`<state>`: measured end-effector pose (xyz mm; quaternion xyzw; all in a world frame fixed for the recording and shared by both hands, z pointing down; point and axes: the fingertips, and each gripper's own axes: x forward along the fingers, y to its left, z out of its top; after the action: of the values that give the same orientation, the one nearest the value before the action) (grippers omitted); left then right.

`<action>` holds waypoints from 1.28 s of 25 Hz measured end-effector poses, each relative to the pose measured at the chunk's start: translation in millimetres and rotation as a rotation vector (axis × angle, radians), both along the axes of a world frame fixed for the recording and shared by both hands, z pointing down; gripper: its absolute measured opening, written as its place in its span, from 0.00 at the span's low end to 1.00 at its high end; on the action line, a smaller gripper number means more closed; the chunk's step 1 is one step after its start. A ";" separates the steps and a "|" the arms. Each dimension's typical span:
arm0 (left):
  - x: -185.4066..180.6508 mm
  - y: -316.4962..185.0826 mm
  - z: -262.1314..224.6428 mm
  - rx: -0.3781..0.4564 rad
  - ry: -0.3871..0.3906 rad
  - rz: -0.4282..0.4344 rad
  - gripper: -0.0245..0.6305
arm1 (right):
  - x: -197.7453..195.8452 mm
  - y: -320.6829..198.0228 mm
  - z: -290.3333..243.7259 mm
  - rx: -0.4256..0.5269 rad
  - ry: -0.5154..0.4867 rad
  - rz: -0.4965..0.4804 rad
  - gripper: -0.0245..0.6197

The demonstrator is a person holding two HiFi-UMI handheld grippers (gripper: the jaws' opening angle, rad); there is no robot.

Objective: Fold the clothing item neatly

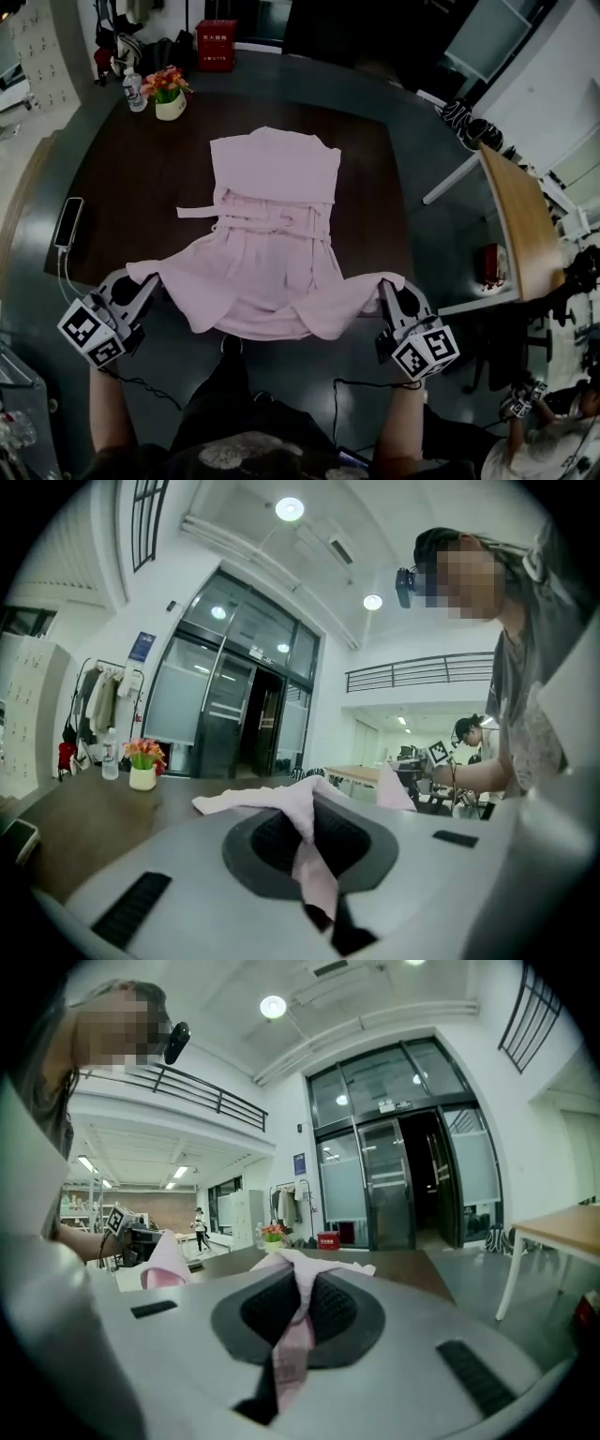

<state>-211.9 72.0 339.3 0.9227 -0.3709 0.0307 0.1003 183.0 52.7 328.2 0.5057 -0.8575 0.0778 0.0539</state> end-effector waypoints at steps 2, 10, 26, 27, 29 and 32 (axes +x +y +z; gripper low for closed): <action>-3.1 -38.8 -10.7 0.022 0.006 0.017 0.07 | -5.7 -36.1 -16.6 0.029 0.013 0.018 0.04; -7.9 -183.2 -36.7 0.057 0.024 0.087 0.07 | -26.0 -164.2 -50.7 0.103 0.051 0.057 0.04; -18.0 -449.7 -51.1 0.037 -0.019 -0.088 0.07 | 80.8 -438.5 -47.7 0.030 -0.009 0.126 0.04; -17.4 -465.9 -46.0 0.027 -0.025 -0.091 0.07 | 84.2 -455.5 -42.3 0.017 -0.011 0.125 0.04; -15.3 -497.3 -31.9 -0.005 -0.041 -0.093 0.07 | 88.4 -488.8 -27.2 -0.015 0.008 0.124 0.04; -17.5 -543.1 0.4 -0.073 -0.060 -0.103 0.07 | 94.7 -538.0 8.6 -0.095 0.041 0.162 0.04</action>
<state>-229.4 -471.1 339.7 0.8969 -0.4192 0.0668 0.1244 277.8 -485.3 336.7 0.5717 -0.8079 0.1122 0.0889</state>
